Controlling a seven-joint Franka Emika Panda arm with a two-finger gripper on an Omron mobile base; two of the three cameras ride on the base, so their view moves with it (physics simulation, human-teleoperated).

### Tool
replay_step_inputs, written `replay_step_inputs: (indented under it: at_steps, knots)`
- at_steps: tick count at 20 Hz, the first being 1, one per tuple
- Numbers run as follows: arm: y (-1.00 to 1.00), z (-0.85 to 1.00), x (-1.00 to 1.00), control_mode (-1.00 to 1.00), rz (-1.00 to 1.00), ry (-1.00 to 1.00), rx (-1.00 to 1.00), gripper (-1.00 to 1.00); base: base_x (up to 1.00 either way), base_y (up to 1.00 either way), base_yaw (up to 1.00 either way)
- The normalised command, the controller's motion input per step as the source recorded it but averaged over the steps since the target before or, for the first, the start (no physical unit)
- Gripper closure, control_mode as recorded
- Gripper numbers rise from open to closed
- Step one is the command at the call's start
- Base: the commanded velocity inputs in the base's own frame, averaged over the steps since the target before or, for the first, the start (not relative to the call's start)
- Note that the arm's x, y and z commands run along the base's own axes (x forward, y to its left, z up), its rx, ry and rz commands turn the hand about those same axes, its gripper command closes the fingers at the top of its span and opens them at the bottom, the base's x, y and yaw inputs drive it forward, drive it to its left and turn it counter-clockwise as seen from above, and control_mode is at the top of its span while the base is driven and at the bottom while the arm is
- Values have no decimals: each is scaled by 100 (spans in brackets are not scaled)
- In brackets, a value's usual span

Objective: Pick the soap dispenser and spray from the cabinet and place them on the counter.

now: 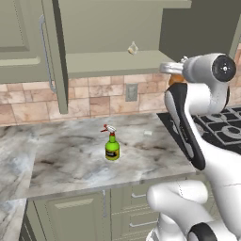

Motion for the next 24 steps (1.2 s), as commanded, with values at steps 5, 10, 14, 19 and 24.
replay_step_inputs:
  at_steps: [5, 10, 14, 19, 24]
  knots:
    - [5, -17, -29, -100, 8, -1, -1, 100, 0, 0, 0]
    - [0, -14, -29, -100, 7, -6, -1, 100, 0, 0, 0]
    - [0, -13, -8, -100, 3, -2, -3, 100, 0, 0, 0]
    - [0, -27, 0, -100, 1, 0, -4, 100, 0, 0, 0]
    - [5, -35, 0, -100, 2, 0, -5, 100, 0, 0, 0]
